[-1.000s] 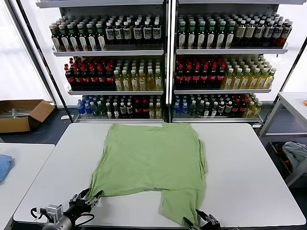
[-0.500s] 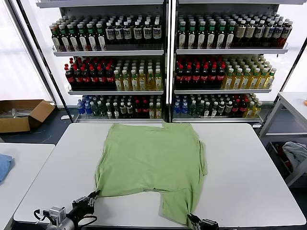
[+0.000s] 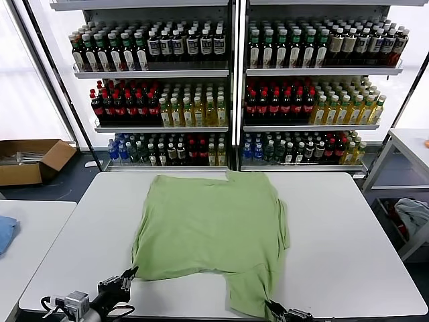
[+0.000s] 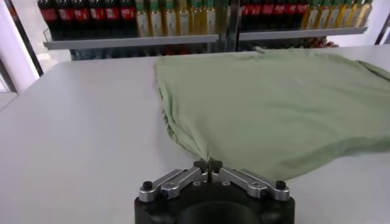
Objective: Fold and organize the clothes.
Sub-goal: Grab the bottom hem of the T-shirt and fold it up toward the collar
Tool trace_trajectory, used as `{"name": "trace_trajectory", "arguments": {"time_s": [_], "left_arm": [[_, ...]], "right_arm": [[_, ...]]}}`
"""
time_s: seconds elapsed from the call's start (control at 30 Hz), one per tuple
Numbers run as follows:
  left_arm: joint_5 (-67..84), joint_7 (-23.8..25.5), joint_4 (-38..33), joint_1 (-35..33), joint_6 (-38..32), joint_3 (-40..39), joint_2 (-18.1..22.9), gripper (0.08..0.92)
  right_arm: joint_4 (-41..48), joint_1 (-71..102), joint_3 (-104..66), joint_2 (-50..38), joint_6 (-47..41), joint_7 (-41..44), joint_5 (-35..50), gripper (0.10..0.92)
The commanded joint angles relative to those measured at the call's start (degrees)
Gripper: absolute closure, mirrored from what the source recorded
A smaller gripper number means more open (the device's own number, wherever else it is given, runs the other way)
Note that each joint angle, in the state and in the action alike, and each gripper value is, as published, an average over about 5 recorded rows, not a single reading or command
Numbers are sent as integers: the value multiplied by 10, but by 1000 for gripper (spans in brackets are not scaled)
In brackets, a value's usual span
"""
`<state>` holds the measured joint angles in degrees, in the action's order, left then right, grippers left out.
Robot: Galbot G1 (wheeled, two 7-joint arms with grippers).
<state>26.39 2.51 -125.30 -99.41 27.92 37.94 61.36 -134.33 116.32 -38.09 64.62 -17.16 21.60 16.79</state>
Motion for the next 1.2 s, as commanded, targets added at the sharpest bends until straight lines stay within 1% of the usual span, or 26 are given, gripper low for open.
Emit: {"name": "trace_trajectory", "arguments": {"time_s": [0.03, 0.1, 0.17, 0.33, 0.5, 0.6, 0.7, 0.8, 0.97, 1.2], "left_arm": [[-14, -7, -94, -96, 15, 38, -1, 915], [-18, -7, -102, -106, 18, 38, -4, 915], [-20, -7, -105, -101, 22, 33, -7, 915], [-7, -8, -101, -50, 27, 22, -25, 915], [57, -3, -92, -12, 7, 18, -60, 914], [94, -3, -77, 23, 0, 14, -80, 914], [119, -3, -47, 69, -2, 6, -90, 914], [132, -3, -5, 122, 10, -6, -93, 914], [157, -9, 64, 197, 30, -24, -92, 914], [149, -16, 162, 290, 33, -69, -80, 914]], "right_arm": [[-25, 81, -59, 0, 33, 31, 25, 919], [-26, 79, -62, -2, 39, 27, 35, 919], [-22, 62, -55, -1, 42, 17, 45, 919], [-14, -20, -17, 2, 30, -29, 63, 919], [-10, -135, 3, -5, -2, -62, 106, 919], [4, -199, 19, -10, -15, -78, 124, 919], [29, -252, 37, -12, -19, -88, 130, 919], [64, -302, 49, -11, -19, -94, 131, 919], [128, -380, 61, -12, -19, -103, 136, 919], [226, -462, 89, -17, -18, -106, 137, 919]]}}
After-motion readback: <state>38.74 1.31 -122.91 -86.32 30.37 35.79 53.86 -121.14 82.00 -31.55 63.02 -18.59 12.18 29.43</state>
